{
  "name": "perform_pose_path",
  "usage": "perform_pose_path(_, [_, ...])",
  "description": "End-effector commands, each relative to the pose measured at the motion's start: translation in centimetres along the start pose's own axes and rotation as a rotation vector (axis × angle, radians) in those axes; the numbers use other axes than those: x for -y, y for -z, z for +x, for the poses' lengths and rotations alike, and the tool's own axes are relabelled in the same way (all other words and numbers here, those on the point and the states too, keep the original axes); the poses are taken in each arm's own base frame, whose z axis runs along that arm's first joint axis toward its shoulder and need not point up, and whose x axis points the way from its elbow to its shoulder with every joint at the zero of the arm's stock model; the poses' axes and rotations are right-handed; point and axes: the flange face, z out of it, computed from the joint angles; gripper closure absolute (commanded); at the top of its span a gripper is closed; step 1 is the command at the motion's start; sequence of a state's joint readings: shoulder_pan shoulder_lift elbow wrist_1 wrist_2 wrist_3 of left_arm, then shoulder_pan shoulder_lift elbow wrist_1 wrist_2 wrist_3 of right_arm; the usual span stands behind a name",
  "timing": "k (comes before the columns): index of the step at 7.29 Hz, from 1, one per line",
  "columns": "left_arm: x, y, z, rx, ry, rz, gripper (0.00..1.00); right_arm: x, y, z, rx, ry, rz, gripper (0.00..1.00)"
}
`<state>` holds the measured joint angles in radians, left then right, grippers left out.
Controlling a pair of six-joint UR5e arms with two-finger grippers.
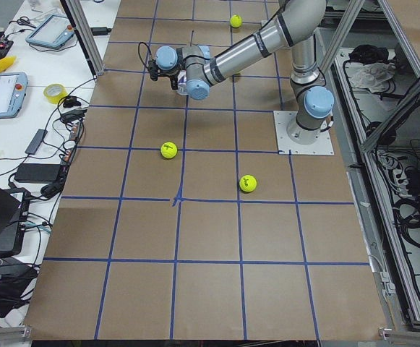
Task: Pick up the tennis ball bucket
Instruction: 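Reach the left gripper to the lying can while the right arm withdraws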
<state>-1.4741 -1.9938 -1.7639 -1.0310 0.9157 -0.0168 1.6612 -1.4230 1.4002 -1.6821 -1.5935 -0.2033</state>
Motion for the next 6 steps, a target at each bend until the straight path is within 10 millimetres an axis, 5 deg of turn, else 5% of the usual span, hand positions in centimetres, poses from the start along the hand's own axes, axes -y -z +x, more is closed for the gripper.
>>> perform_pose_path(1, [-0.4, -4.3, -0.4, -0.008, -0.001, -0.058, 0.00, -1.3, 0.9, 0.4, -0.068, -0.181, -0.001, 0.00])
perform_pose_path(3, [-1.2, -5.8, -0.7, -0.002, 0.005, -0.088, 0.00, -2.7, 0.6, 0.3, -0.064, -0.198, -0.012, 0.00])
perform_pose_path(4, [-1.4, -6.2, 0.0, 0.000, -0.008, -0.092, 0.10, -2.7, 0.3, 0.2, -0.061, -0.198, -0.015, 0.00])
perform_pose_path(5, [-1.5, -6.2, 0.1, 0.005, -0.001, -0.091, 0.58, -2.8, 0.6, 0.3, -0.062, -0.201, -0.011, 0.00])
perform_pose_path(6, [-1.6, -6.3, 0.2, 0.000, 0.073, -0.101, 0.93, -3.1, 0.9, 0.3, -0.063, -0.201, -0.008, 0.00])
